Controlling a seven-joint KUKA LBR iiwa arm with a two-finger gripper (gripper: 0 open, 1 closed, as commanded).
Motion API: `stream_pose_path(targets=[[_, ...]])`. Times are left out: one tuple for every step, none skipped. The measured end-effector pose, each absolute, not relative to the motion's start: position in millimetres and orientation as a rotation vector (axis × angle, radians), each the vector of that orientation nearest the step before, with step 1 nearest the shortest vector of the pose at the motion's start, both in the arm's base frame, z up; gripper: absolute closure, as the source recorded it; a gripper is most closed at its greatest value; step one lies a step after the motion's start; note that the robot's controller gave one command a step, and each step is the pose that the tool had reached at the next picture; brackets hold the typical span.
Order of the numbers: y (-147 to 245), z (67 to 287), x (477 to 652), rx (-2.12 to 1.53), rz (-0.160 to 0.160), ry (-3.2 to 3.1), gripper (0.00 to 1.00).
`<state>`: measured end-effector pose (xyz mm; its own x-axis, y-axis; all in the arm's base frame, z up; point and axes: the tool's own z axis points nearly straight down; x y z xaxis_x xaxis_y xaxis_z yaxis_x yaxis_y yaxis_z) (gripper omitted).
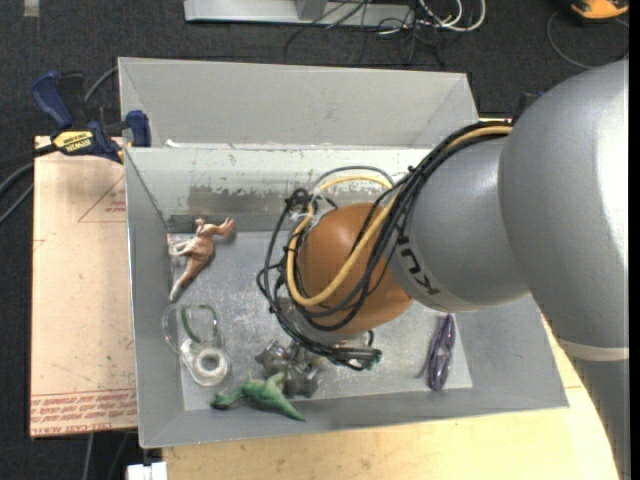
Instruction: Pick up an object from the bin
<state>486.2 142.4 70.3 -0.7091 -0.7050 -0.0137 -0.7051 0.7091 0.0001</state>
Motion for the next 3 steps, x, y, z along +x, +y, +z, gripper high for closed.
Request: stream_pose_path(targets=[[142.4, 70.3, 486.2, -1.193, 0.009, 2.893, 1.00], [135.3, 70.4, 494.4, -1.141, 0.011, 2.910, 1.00], [145.1, 70.0, 488.2, -1.142, 0.011, 2.911, 1.00]])
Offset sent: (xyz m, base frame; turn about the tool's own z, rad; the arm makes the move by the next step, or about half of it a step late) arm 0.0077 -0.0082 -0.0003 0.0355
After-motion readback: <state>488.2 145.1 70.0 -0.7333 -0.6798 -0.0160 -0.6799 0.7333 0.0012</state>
